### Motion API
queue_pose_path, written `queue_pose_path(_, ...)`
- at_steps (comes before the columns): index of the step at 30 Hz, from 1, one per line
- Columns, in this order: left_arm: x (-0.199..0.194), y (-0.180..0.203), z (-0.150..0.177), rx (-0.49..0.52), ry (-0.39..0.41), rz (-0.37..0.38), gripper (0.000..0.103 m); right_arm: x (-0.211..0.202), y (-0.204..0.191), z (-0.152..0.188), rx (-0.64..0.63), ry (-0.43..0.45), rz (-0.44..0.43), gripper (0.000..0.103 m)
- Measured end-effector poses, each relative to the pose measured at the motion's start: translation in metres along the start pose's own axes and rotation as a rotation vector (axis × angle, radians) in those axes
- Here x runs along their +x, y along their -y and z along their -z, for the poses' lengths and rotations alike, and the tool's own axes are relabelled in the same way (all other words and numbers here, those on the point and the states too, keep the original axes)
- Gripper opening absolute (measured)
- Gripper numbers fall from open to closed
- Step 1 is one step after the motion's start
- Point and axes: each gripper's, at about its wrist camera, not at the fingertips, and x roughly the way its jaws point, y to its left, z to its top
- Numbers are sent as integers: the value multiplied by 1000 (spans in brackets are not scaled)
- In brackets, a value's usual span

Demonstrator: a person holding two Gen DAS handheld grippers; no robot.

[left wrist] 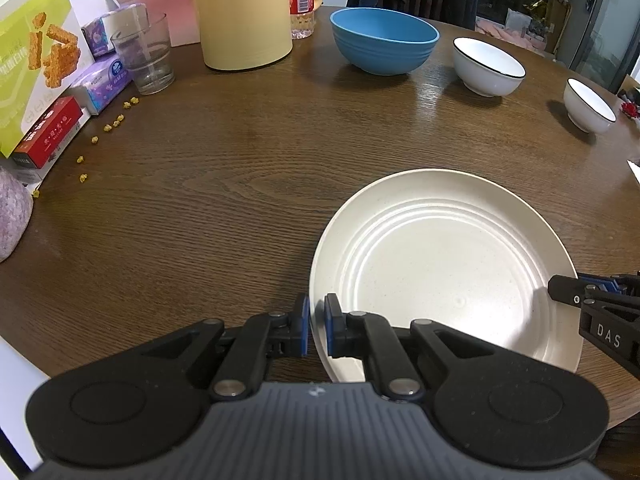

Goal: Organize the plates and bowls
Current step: 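Lower the cream plate onto the stacked cream plates with both tools, then open both tools to release the plate rim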

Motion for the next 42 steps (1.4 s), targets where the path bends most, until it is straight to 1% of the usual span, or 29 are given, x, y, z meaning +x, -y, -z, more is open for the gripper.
queue_pose_path(11,3,2,0,12,-6,-13,9,3,0,2,1,-4,-1,11)
queue_pose_path(25,3,9,5,32,22,-43,9,3,3,7,-7,35,-6,11)
queue_pose_path(30,3,6,4,17,18,-31,9,3,9,6,23,34,-31,11)
queue_pose_path(35,2,6,3,13,12,-25,10,3,11,5,39,29,-52,15)
queue_pose_path(36,2,5,2,8,10,-23,12,3,12,5,44,28,-54,15)
queue_pose_path(37,1,4,1,3,10,-22,14,2,13,5,52,27,-59,17)
queue_pose_path(38,0,3,1,-4,11,-17,23,1,14,5,64,26,-68,20)
queue_pose_path(39,-2,2,0,-9,15,-14,37,0,17,4,80,26,-79,26)
queue_pose_path(40,-6,0,-1,-15,26,-10,42,-2,20,3,93,29,-88,34)
queue_pose_path(41,-10,-1,-1,-19,36,-8,48,-5,22,3,106,34,-97,39)
queue_pose_path(42,-14,-2,-1,-20,47,-3,55,-8,25,2,117,41,-108,47)
